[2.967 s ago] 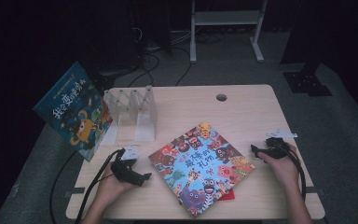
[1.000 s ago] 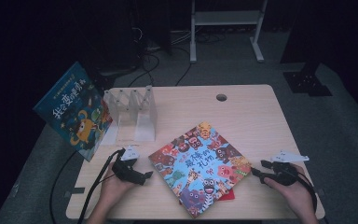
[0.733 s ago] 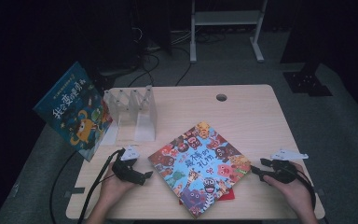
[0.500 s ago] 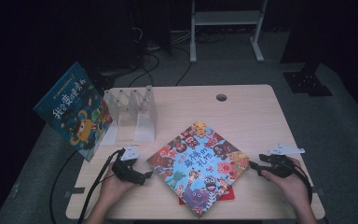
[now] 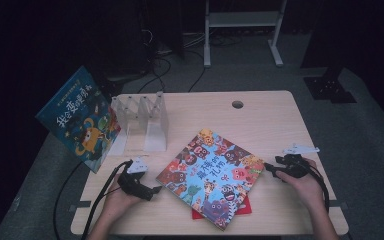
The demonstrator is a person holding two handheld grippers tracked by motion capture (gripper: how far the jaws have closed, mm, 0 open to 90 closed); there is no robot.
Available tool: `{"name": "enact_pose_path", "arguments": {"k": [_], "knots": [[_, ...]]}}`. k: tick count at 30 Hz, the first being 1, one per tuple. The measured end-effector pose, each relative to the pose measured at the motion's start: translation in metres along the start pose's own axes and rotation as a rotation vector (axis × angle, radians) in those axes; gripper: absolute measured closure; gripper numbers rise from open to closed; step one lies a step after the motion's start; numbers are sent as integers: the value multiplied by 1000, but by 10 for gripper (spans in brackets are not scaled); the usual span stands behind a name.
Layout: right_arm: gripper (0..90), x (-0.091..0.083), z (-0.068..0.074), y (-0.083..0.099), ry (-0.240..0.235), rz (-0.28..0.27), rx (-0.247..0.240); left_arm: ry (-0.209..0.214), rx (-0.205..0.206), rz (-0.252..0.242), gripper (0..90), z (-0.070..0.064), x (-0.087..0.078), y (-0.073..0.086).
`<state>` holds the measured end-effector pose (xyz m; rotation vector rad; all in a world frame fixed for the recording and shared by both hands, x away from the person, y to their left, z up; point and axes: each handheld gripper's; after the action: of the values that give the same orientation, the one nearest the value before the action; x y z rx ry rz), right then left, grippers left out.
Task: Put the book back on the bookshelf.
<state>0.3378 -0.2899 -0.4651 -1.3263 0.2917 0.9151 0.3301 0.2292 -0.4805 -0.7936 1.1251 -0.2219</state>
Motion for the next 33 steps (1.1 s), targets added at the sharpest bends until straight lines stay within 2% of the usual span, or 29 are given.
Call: {"name": "enact_pose_path", "arguments": {"k": [3, 6, 9, 12, 16, 18, 25, 28, 31, 33], "knots": [[431, 4, -1, -5, 4, 5, -2, 24, -1, 6, 0, 5, -9, 2], [433, 9, -2, -8, 1, 0, 7, 51, -22, -45, 0, 8, -17, -1], [434, 14, -3, -11, 2, -4, 18, 70, -39, -61, 0, 9, -20, -6], [441, 19, -3, -14, 3, -11, 19, 79, -57, -72, 0, 6, -18, -13], [449, 23, -1, -19, 13, -10, 8, 129, -48, -59, 0, 1, -12, -24], [456, 26, 0, -21, 15, -14, 12, 171, -47, -66, 9, -3, -9, -30], [458, 31, 2, -26, 18, -31, 13, 214, -40, -74, 21, -11, -2, -40], [450, 27, 6, -27, -9, -59, 19, 241, -34, -79, 28, -15, 0, -42], [430, 28, 12, -28, -51, -57, 11, 261, -18, -64, 42, -20, 4, -45], [408, 32, 16, -28, -80, -48, 4, 250, -5, -55, 23, -22, 4, -47]]}}
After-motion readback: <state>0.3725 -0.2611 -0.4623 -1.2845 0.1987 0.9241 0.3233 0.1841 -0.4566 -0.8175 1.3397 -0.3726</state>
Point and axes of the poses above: each handheld gripper's, and its own axes: x roughly forward along the jaws, y roughly out of its underside, z roughly to its left, and after that the axes turned 15 degrees about x, right-handed
